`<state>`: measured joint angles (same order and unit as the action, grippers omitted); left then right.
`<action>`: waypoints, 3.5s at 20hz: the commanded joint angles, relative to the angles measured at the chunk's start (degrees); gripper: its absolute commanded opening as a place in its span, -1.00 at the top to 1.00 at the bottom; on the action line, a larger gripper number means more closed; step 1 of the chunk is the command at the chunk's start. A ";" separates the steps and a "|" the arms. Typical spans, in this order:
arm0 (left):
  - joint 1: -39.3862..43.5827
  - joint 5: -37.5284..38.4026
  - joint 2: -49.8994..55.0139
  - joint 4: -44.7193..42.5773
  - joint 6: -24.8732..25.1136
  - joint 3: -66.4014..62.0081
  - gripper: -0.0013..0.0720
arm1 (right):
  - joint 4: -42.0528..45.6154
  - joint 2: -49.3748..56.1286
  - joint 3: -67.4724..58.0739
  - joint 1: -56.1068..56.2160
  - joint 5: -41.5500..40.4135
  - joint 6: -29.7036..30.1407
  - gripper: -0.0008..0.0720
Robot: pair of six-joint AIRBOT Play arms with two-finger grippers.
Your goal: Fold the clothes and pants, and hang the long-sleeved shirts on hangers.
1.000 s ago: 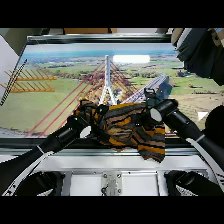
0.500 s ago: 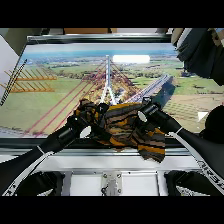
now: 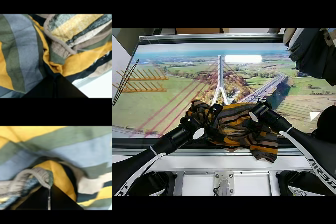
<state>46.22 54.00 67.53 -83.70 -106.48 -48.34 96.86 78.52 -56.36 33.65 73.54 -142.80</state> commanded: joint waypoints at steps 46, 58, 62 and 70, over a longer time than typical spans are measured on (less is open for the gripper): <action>-1.20 13.49 1.62 -15.67 -6.69 -48.89 0.94 | 2.43 -24.09 -29.55 -5.64 12.09 40.54 0.95; 0.90 23.93 -6.19 -20.09 -9.01 -50.84 0.94 | 0.63 -12.11 -55.12 -5.73 23.08 40.59 0.95; 3.32 20.90 -10.82 -16.35 -16.00 -27.89 0.94 | -0.48 -13.05 -44.81 -1.25 22.36 40.39 0.95; 6.05 17.51 -14.40 -9.16 -16.02 -16.65 0.94 | -0.50 -14.43 -38.07 0.02 21.64 40.46 0.95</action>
<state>51.77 72.20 53.87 -94.41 -122.02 -67.44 96.53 64.95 -97.49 33.36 95.20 -102.41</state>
